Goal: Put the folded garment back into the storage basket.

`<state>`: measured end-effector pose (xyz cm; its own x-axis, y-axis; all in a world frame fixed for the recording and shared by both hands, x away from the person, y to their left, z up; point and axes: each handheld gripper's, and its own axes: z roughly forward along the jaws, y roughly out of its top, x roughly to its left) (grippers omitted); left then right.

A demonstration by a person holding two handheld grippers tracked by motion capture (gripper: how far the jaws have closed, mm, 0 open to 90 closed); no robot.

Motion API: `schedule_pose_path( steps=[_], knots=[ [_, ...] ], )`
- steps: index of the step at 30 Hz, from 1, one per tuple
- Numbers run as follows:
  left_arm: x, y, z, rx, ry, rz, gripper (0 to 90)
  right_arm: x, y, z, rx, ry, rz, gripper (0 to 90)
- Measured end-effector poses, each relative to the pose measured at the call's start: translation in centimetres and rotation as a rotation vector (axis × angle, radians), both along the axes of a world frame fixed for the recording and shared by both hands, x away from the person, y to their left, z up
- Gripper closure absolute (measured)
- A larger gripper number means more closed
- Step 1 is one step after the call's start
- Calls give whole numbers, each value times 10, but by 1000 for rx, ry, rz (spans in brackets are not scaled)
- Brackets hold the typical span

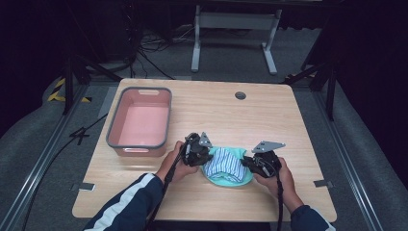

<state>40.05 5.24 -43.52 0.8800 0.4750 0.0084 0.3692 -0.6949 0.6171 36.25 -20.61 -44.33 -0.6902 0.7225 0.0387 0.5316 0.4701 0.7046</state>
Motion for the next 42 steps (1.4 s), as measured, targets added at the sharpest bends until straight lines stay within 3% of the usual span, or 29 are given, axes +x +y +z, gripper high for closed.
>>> schedule_pose_path(
  steps=[10, 42],
  knots=[
    [7, 2, 22, 18, -31, 12, 812, 9, 5, 18, 16, -36, 4, 827],
    [24, 30, 79, 4, -125, 73, 811, 36, 39, 77, 36, -114, 57, 827]
  ],
)
